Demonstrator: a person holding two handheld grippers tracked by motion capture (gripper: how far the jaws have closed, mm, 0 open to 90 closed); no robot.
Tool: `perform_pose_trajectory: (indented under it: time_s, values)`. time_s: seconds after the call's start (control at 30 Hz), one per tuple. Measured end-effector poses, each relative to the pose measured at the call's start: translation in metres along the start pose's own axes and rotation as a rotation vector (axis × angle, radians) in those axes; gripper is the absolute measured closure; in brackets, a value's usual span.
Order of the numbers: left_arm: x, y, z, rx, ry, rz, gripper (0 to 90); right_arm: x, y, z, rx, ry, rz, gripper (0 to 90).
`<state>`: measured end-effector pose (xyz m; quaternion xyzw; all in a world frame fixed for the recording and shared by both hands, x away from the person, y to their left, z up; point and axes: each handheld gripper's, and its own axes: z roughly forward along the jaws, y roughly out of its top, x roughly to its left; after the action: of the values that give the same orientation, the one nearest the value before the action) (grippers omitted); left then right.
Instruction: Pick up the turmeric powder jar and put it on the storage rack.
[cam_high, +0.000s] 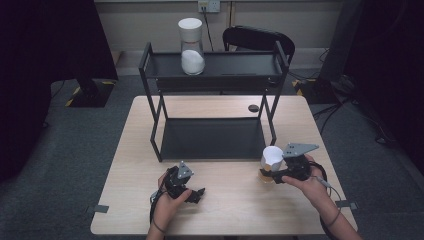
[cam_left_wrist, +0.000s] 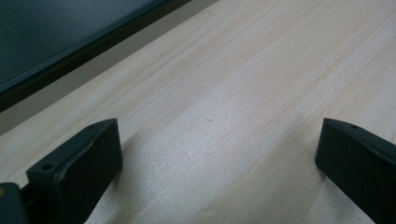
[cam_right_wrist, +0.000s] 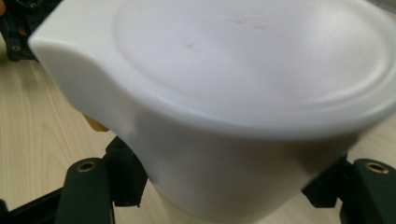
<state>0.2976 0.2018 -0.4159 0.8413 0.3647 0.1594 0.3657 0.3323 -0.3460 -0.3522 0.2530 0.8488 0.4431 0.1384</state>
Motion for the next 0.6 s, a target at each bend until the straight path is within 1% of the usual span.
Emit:
perform_pose_trajectory:
  time_s: [0.2, 0.4, 0.5, 0.6]
  values:
    - [0.0, 0.0, 0.0, 0.001, 0.0, 0.0, 0.1, -0.003, 0.011, 0.007, -0.006, 0.027, 0.008, 30.2]
    - [0.0, 0.0, 0.0, 0.0, 0.0, 0.0, 0.1, -0.001, 0.023, 0.013, -0.001, 0.02, -0.007, 30.2]
    - [0.0, 0.0, 0.0, 0.0, 0.0, 0.0, 0.1, -0.002, 0.028, 0.015, -0.005, 0.024, -0.007, 30.1]
    - [0.0, 0.0, 0.0, 0.0, 0.0, 0.001, 0.1, -0.002, 0.035, 0.017, 0.006, 0.027, -0.022, 30.2]
